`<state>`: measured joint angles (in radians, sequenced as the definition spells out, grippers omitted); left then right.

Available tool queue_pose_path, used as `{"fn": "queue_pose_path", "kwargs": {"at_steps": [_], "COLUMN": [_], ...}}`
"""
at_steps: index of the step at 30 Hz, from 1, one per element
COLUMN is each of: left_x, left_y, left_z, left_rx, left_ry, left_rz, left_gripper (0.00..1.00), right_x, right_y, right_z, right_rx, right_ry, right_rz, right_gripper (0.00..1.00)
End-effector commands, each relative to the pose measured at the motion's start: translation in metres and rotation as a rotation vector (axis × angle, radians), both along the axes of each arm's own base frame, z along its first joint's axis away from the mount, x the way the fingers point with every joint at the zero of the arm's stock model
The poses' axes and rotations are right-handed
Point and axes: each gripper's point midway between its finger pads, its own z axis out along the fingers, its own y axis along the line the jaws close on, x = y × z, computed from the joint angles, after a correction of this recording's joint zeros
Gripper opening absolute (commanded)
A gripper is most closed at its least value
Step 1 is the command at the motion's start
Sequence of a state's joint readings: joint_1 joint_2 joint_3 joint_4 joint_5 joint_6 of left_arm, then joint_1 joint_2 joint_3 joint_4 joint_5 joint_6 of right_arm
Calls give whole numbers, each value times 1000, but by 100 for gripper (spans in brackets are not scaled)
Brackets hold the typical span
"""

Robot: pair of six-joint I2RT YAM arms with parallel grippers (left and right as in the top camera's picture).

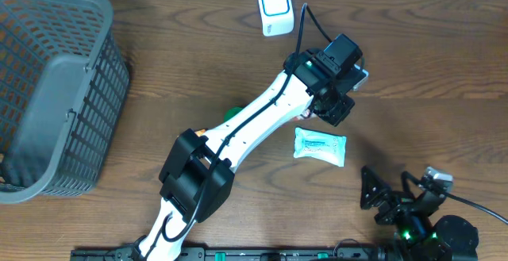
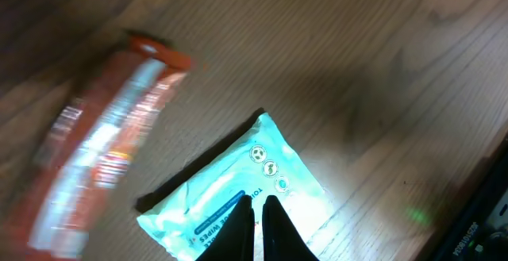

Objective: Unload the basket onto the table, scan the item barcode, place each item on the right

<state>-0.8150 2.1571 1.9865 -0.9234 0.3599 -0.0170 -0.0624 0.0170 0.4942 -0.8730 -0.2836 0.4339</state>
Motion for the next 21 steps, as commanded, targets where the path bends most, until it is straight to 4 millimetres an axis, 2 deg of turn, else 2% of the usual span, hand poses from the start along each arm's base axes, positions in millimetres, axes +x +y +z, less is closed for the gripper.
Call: {"fn": "queue_pose_path", "kwargs": {"at_steps": [1,4,7,10,14,17,19,21], "left_x": [-7,-14,-25,-37,-47,-48,-46,-41], "left_y": [-3,-8,-14,-22,-28,-28,-26,-23], "left_z": [-8,-9,-13,-19,-24,-24,-24,-25], "left_rx": [15,18,22,25,23,25,29,35], "left_ry": [2,5,8,9,7,9,8,-2], "left_rz": [-32,-49,-73,-102,-124,-125,-121,-116], "left_gripper": [7,7,7,7,7,7,7,8], "right_x": [-1,-2,-13,-23,-19,-19,-17,-13], "right_y": [10,-3,-34,-52,-54,-73,-80,-78], "right_z": [6,-4,-34,-51,-50,-46,-40,-35], "right_rx": [47,111,261,361,413,372,371,418], "right_ry": [-19,44,194,261,246,197,161,138], "right_rz": [49,-66,-355,-539,-574,-668,-701,-700], "right_gripper": [99,99,99,99,97,96,86,74]}}
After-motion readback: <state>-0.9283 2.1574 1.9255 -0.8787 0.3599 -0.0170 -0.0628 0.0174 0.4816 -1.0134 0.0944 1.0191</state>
